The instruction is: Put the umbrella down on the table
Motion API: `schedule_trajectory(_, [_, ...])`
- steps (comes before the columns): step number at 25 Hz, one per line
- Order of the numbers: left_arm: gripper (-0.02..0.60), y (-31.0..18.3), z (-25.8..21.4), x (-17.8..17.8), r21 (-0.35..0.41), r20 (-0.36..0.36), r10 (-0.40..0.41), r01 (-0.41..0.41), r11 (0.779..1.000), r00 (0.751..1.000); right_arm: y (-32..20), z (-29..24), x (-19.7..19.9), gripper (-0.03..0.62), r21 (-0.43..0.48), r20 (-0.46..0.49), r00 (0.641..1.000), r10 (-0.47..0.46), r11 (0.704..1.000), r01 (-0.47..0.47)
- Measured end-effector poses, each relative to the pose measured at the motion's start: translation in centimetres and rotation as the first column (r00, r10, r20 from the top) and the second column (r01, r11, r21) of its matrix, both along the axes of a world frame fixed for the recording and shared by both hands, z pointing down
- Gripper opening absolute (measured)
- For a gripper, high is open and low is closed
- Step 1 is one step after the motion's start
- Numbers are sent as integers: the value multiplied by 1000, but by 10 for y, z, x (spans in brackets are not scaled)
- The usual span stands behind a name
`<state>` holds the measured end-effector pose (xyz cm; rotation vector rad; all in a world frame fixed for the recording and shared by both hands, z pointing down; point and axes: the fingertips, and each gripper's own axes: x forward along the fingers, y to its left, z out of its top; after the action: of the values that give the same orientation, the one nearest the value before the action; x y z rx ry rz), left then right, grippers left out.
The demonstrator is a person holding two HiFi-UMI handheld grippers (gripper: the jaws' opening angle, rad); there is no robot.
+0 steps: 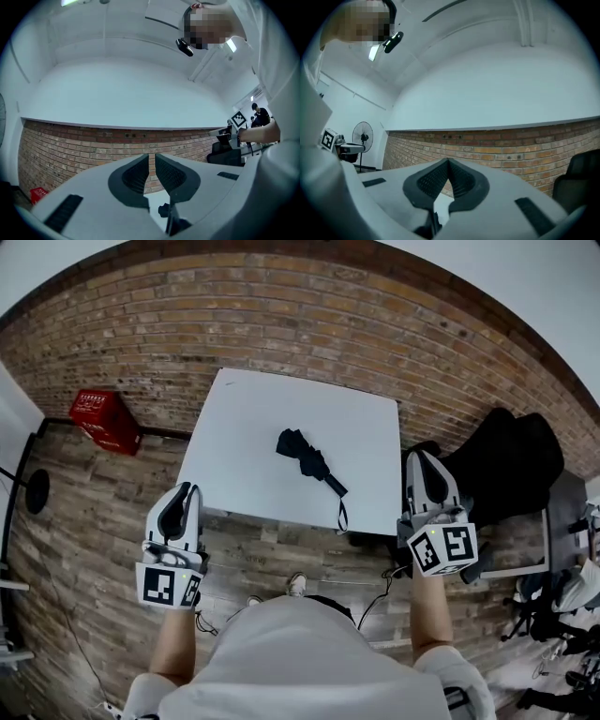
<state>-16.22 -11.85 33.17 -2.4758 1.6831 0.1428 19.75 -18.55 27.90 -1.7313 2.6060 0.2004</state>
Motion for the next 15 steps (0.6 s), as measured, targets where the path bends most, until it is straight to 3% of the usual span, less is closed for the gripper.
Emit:
schedule_trajectory(8, [61, 11, 8, -11, -5, -32, -49, 49, 999, 998, 57, -2, 32, 19, 76, -13, 991, 134, 988, -133])
schedule_trajectory(11, [60, 18, 21, -14, -34, -51, -76, 75, 997, 996, 67, 8, 39, 18, 51, 50, 983, 176, 983, -178])
schedule_trajectory(15, [60, 13, 22, -9, -36, -30, -79, 77, 996, 996, 60, 19, 42, 18, 24, 28, 985, 171, 985, -171])
